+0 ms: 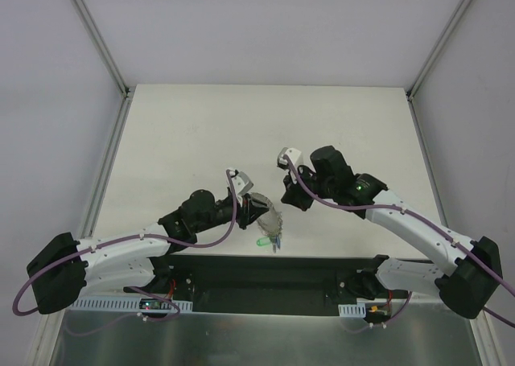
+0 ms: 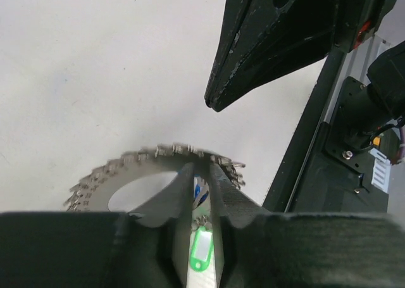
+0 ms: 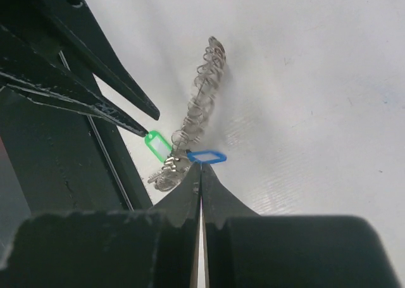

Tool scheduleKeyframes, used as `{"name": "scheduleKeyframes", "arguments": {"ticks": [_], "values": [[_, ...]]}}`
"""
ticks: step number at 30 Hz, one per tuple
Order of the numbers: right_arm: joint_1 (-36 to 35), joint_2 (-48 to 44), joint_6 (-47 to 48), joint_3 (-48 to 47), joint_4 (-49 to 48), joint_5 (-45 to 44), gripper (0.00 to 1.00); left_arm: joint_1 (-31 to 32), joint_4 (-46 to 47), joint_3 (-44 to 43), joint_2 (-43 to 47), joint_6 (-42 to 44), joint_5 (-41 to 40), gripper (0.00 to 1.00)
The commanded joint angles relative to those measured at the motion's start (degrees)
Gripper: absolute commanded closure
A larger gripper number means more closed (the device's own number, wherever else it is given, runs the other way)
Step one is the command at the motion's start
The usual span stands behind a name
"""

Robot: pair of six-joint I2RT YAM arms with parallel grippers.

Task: Put the keys on the keyring

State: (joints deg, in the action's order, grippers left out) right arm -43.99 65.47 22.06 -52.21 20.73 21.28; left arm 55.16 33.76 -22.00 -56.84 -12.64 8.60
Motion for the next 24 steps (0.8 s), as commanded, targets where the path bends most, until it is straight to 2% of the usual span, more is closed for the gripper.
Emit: {"name": "scheduleKeyframes", "arguments": {"ticks": [1, 4, 7, 8, 9, 11, 12, 15, 18, 24], "values": [[-1.0, 0.8, 2.7, -4.8, 1.8, 0.7, 0.99, 0.1, 0.5, -1.9, 1.0, 1.7, 1.4, 0.98], [-0.9, 1.1, 2.2, -5.0, 1.8, 0.3, 0.99, 0.1, 0.6, -2.3, 0.7, 2.0, 1.8, 1.0], [-0.8, 0.7, 0.3, -3.3, 0.7, -1.9, 0.93, 0.2, 0.5, -1.9, 0.5, 1.8, 1.1, 1.0], [-0.5, 0.5, -0.8, -2.6, 0.3, -2.9, 0.9, 0.2, 0.1, -1.9, 0.4, 1.8, 0.7, 0.91], [0.2, 0.4, -2.7, -1.9, -0.4, -4.9, 0.84, 0.2, -0.4, -2.1, 0.4, 2.0, 0.6, 0.84], [1.2, -0.7, -5.3, 1.0, -1.4, -8.3, 0.77, 0.1, -2.6, -3.0, 0.1, 2.4, 0.0, 0.71], [2.5, -1.2, -8.3, 1.9, -2.4, -9.6, 0.71, 0.1, -3.9, -3.7, -0.9, 2.9, -0.4, 0.64], [5.6, -2.8, -11.9, 5.8, -3.4, -13.5, 0.57, 0.1, -10.5, -8.3, -5.3, 3.7, 0.1, 0.56], [6.7, -2.4, -14.6, 8.0, -3.2, -15.5, 0.51, 0.1, -14.6, -12.3, -10.3, 2.5, 0.8, 0.52], [6.8, 2.7, -18.9, 10.6, -6.1, -14.3, 0.5, 0.1, -20.0, -16.1, -17.2, -0.6, -0.2, 0.49]]}}
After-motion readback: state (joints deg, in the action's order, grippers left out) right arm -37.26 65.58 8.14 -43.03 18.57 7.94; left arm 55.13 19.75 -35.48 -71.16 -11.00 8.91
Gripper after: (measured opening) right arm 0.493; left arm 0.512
